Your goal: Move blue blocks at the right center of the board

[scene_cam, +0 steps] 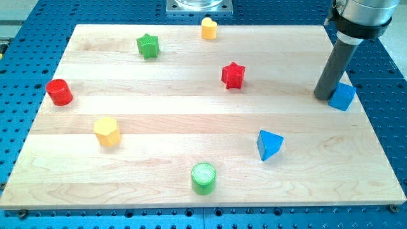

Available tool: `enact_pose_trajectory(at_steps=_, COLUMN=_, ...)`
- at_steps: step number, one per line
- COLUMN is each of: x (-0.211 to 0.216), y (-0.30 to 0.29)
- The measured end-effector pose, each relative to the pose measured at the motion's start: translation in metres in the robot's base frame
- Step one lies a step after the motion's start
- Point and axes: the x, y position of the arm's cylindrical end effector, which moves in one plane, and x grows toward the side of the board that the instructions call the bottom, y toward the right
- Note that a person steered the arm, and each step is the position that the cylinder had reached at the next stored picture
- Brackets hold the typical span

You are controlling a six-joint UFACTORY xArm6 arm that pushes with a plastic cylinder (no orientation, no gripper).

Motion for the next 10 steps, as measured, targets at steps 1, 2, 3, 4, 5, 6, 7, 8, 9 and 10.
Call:
enact_pose_trajectory(at_steps=1, x=0.067, y=-0.009)
enact_pose_trajectory(at_steps=2, x=0.132, y=-0.005)
enact_pose_trajectory(at_steps=3, x=0.179, y=-0.066)
enact_pose_trajectory(at_steps=4, x=0.161, y=-0.096)
enact_pose_trajectory(at_steps=5, x=0.116, y=-0.11)
enact_pose_trajectory(at_steps=6, x=0.119, y=-0.117)
enact_pose_trajectory(at_steps=7, x=0.102, y=-0.158)
enact_pose_trajectory(at_steps=8, x=0.068, y=-0.154)
enact_pose_trajectory(at_steps=9, x=0.057, y=-0.147)
enact_pose_trajectory(at_steps=10, x=0.053, y=-0.079)
